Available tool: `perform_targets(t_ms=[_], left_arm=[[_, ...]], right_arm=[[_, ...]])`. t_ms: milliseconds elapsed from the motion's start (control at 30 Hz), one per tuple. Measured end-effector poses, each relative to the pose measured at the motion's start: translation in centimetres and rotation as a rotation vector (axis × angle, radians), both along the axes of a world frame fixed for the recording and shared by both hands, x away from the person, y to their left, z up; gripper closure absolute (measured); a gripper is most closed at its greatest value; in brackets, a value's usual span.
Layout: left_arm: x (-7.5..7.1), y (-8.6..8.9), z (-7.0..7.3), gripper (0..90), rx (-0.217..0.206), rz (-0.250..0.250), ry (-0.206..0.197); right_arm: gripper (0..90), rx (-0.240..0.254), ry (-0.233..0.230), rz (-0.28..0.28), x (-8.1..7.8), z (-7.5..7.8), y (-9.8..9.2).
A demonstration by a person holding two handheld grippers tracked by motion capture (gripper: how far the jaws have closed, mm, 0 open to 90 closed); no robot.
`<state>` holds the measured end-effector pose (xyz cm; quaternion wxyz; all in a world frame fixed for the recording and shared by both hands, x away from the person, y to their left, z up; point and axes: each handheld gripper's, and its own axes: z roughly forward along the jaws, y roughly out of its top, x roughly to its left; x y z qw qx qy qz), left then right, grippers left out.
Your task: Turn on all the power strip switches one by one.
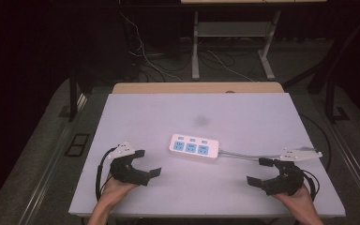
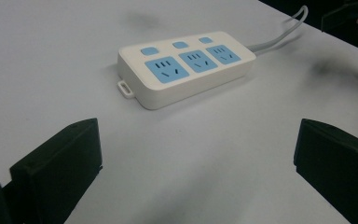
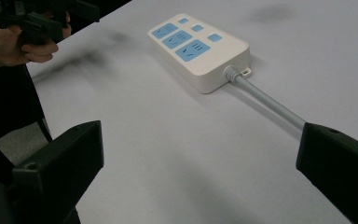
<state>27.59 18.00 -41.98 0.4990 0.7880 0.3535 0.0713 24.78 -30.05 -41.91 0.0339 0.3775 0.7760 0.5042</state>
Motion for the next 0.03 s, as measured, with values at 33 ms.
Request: perform_targets(t_ms=[33], left_arm=[[-0.04, -0.02, -0.08, 0.0, -0.003, -0.003, 0.006]], right_arm=[[0.5, -0.001, -0.001, 0.0, 0.0, -0.01, -0.02]])
